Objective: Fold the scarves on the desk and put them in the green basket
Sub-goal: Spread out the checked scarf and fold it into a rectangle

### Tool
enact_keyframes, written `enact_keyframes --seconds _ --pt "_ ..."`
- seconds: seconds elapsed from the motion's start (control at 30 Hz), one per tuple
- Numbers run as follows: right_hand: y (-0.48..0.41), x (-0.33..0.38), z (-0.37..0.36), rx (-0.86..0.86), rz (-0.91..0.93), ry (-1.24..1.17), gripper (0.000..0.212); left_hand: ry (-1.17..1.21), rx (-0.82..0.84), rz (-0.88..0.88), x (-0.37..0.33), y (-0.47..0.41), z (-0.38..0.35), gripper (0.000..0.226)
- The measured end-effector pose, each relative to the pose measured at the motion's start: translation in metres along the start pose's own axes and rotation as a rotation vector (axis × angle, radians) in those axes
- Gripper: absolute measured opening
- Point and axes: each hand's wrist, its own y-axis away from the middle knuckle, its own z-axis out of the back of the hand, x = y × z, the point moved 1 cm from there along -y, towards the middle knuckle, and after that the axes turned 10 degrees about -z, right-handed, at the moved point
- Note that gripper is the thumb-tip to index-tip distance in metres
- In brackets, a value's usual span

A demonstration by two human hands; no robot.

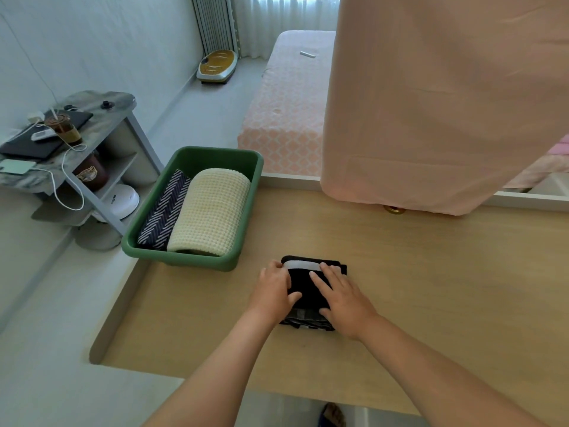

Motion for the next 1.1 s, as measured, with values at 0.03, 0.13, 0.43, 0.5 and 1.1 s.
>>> enact_keyframes --seconds 0.03,0.13,0.43,0.5,1.1 --pt "0.003 -0.002 -0.008 0.015 -0.004 0.001 0.076 0.096 -0.002 0.090 0.001 0.000 -0.004 0.041" --pt "0.006 -0.002 -0.019 0.012 -0.016 -0.040 0.075 0.417 0.068 0.343 0.000 0.001 -0.008 0.089" --pt "-0.004 -0.001 -0.019 0.076 -0.036 -0.108 0.120 0.865 0.085 0.534 -0.004 -0.019 -0.007 0.055" --pt "-0.007 -0.002 -0.019 0.048 -0.033 -0.066 0.120 0.895 0.073 0.567 -0.007 -0.023 -0.008 0.068" --pt "-0.125 0.078 0.140 -0.564 0.125 -0.162 0.070 0.772 -0.348 0.006 0.030 -0.084 0.170 0.045"
